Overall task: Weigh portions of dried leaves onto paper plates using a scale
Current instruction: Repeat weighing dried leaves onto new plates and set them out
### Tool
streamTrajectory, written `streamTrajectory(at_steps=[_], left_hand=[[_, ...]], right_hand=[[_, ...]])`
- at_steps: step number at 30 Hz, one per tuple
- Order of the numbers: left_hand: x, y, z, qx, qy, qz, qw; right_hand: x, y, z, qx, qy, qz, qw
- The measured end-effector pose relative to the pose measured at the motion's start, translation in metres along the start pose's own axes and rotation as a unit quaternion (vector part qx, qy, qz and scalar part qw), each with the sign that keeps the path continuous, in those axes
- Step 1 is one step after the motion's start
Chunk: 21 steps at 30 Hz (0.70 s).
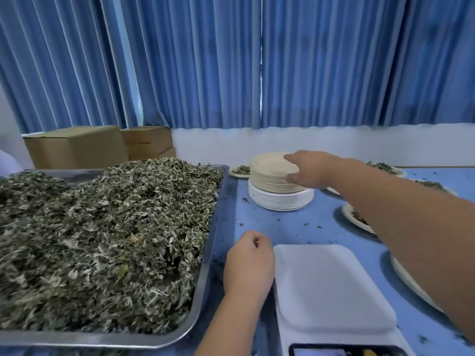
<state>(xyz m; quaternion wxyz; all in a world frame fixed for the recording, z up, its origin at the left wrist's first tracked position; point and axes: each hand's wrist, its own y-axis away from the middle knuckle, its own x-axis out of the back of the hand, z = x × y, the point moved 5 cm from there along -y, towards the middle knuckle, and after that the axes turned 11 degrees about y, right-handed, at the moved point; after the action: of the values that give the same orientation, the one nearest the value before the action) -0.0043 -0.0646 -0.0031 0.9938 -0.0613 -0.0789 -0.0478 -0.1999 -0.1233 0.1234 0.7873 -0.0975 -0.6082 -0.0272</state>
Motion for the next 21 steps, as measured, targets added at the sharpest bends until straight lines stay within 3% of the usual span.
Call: streamTrajectory(at_steps=[5,21], left_hand=[[0.003,0.000,0.001,-0.004,-0.005,-0.002,1.000],[0.003,-0.001,0.004,0.016,-0.036,-0.003,0.999]], right_hand=[[-0.020,-0.020,-0.012,-0.029,-0.102,-0.045,0.993],[-0.001,-0.026,-0.007,-0.059,-0.190,0.059,0.978]])
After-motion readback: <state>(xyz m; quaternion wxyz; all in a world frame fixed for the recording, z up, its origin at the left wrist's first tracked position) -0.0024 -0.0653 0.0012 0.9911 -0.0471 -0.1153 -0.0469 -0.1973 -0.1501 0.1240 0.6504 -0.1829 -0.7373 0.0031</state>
